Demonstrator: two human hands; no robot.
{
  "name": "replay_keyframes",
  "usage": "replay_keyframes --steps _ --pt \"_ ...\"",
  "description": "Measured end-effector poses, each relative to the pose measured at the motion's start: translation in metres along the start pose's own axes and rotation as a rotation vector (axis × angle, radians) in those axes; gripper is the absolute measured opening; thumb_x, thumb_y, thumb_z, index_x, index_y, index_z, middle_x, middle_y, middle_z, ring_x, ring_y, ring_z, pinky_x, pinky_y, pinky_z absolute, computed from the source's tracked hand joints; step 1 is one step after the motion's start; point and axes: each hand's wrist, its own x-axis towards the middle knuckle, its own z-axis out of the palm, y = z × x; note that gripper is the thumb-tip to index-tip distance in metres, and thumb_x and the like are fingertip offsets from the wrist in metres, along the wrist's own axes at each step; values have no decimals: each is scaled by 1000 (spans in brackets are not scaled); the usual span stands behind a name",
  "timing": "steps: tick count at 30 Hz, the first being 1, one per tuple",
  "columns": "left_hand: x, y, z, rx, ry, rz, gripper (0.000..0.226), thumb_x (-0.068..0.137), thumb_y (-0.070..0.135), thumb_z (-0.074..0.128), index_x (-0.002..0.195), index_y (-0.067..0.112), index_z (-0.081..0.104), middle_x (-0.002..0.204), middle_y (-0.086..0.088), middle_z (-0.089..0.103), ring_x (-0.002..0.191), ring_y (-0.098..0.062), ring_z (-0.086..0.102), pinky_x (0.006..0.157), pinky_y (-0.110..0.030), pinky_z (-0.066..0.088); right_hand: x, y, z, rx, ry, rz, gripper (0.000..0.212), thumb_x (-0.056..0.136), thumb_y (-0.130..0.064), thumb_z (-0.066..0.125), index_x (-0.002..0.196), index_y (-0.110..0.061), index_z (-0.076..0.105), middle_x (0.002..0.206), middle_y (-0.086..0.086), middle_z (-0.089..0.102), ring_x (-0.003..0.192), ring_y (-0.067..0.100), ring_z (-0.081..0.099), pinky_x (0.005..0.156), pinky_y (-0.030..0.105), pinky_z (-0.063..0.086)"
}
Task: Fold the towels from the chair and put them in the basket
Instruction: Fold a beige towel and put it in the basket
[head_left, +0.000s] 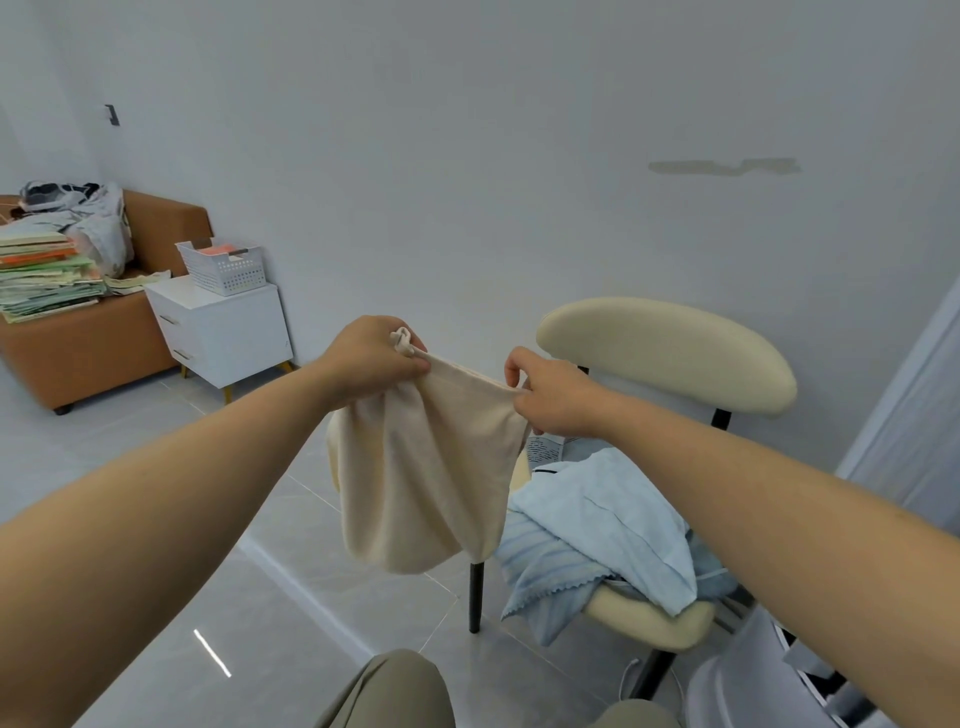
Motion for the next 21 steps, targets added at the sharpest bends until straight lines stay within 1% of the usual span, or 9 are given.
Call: replay_keyframes --steps 3,6,8,11,15,17,19,21 --pt "0 -2 -1 -22 11 -21 7 77 15 75 83 19 75 84 2 73 85 -15 68 79 -32 55 -2 1 -1 51 36 -36 23 83 -13 47 88 -35 44 90 8 66 73 27 71 69 41 57" --pt "1 -3 -3 -48 15 -40 7 77 14 76 83 17 74 83 0 72 82 -17 67 78 -33 55 -2 3 -1 100 63 -46 22 81 -10 53 88 -31 54 91 4 66 68 20 72 69 37 59" --pt "1 -3 -4 -50 6 -38 7 77 14 77 82 16 73 80 0 71 79 -17 66 75 -32 55 -1 4 -1 138 80 -38 21 81 -9 56 90 -28 58 86 5 69 68 20 72 71 40 61" --pt "3 -4 -4 -40 4 -41 9 78 16 79 80 16 71 78 0 69 76 -16 64 74 -32 53 0 5 0 177 82 -27 23 81 -8 57 93 -27 55 78 3 72 68 20 72 71 38 61" --pt "2 -4 -1 -20 14 -54 11 78 19 80 81 14 71 79 0 69 77 -16 63 72 -30 51 4 4 2 140 94 -17 16 76 -10 57 85 -24 59 76 1 72 68 17 71 75 40 61" --pt "1 -5 -1 -26 14 -59 11 78 20 80 81 15 71 80 -1 69 79 -18 64 72 -31 52 5 5 3 113 103 -19 8 78 -16 64 81 -22 60 73 0 72 67 15 70 75 39 60" --pt "1 -6 -1 -25 10 -62 12 77 22 81 81 16 71 81 -2 70 81 -20 65 76 -35 55 5 4 2 80 98 -22 11 81 -22 71 80 -19 61 68 0 72 65 13 70 72 36 60" --pt "2 -9 -2 -50 -12 -70 15 75 24 83 81 16 71 81 -2 71 83 -23 67 81 -40 57 4 2 0 52 78 4 12 81 -19 70 79 -16 59 66 0 73 68 12 71 73 36 60"
